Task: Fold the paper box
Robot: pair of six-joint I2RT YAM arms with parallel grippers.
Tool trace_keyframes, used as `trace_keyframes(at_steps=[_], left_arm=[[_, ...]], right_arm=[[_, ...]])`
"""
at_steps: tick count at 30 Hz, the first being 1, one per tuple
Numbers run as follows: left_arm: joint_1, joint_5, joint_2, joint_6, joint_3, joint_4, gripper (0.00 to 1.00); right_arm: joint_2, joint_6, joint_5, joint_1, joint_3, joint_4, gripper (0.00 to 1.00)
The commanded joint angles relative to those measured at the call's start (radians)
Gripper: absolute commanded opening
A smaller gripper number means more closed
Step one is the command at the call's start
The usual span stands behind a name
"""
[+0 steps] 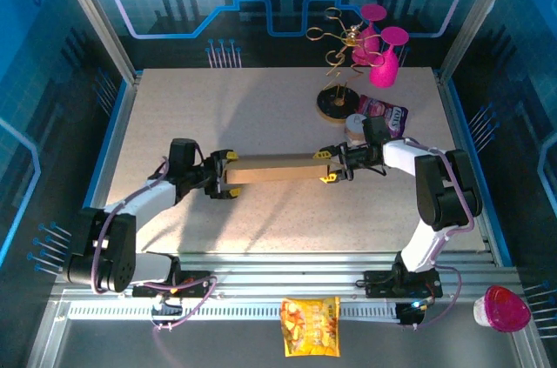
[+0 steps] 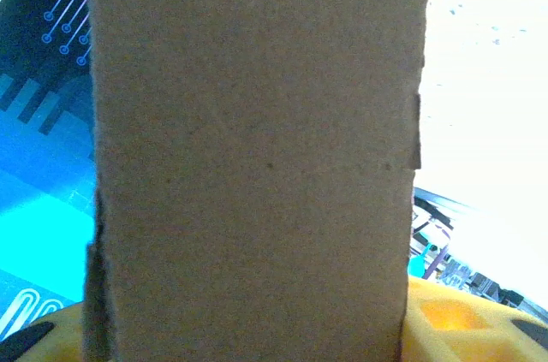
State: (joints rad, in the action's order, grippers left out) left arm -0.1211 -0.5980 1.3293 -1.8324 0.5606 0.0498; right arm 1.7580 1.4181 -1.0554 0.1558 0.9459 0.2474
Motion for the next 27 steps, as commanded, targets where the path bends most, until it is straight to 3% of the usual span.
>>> trace_keyframes(at_steps=[1,6,11,18,27], left_arm=[[-0.025,0.014,0.013,-0.072,0.037,0.004,0.85],[-0.031,0.028,0.017,-0.072,0.035,-0.017,0.74],[-0.024,0.038,0.012,-0.078,0.027,-0.016,0.7],[0.084,-0.052,0.046,0.071,0.059,-0.071,0.85],[0.052,-0.106,0.165,0.089,0.102,0.056,0.83]], right_arm=[[0.015,0.033,0.022,-0.005,-0.003,-0.013,0.5],[0.026,0.068,0.016,-0.005,-0.006,-0.054,0.5],[0.035,0.079,0.009,-0.007,-0.009,-0.066,0.48],[0.031,0.052,-0.005,-0.036,-0.015,-0.036,0.45],[0.052,0.07,-0.001,-0.035,-0.012,-0.056,0.45]])
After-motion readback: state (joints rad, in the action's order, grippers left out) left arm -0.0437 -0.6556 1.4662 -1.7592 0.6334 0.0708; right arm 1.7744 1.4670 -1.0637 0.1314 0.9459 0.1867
